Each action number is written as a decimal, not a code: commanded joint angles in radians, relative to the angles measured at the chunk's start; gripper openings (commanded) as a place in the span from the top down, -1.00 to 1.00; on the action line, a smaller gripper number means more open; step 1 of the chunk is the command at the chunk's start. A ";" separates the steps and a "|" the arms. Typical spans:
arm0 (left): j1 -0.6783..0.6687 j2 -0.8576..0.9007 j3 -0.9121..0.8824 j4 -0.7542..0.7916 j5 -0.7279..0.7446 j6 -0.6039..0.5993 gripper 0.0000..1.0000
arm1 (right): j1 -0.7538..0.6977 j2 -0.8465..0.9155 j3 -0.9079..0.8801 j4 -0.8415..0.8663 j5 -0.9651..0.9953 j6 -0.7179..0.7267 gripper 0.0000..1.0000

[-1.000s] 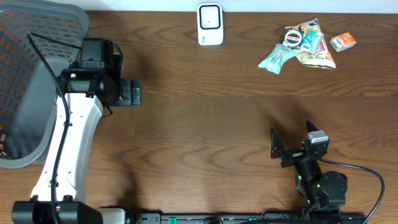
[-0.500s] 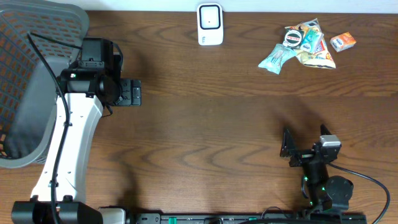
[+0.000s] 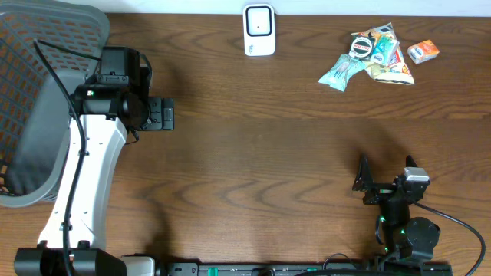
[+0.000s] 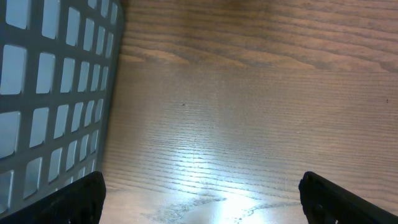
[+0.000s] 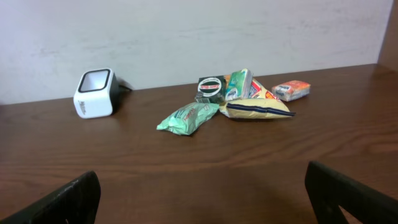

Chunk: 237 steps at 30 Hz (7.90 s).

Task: Scan the item barcode

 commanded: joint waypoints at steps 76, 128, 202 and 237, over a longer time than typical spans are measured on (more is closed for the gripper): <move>-0.003 -0.004 -0.047 -0.023 0.148 -0.031 -0.96 | 0.141 -0.009 -0.002 -0.006 0.020 -0.099 -0.98; -0.013 -1.341 -1.290 0.871 0.172 0.043 -0.95 | 0.141 -0.009 -0.002 -0.006 0.020 -0.099 -0.99; 0.000 -1.495 -1.361 0.918 0.070 -0.027 -0.95 | 0.141 -0.009 -0.002 -0.006 0.020 -0.099 -0.99; 0.000 -1.494 -1.361 0.918 0.070 -0.027 -0.96 | 0.141 -0.009 -0.002 -0.006 0.020 -0.099 -0.99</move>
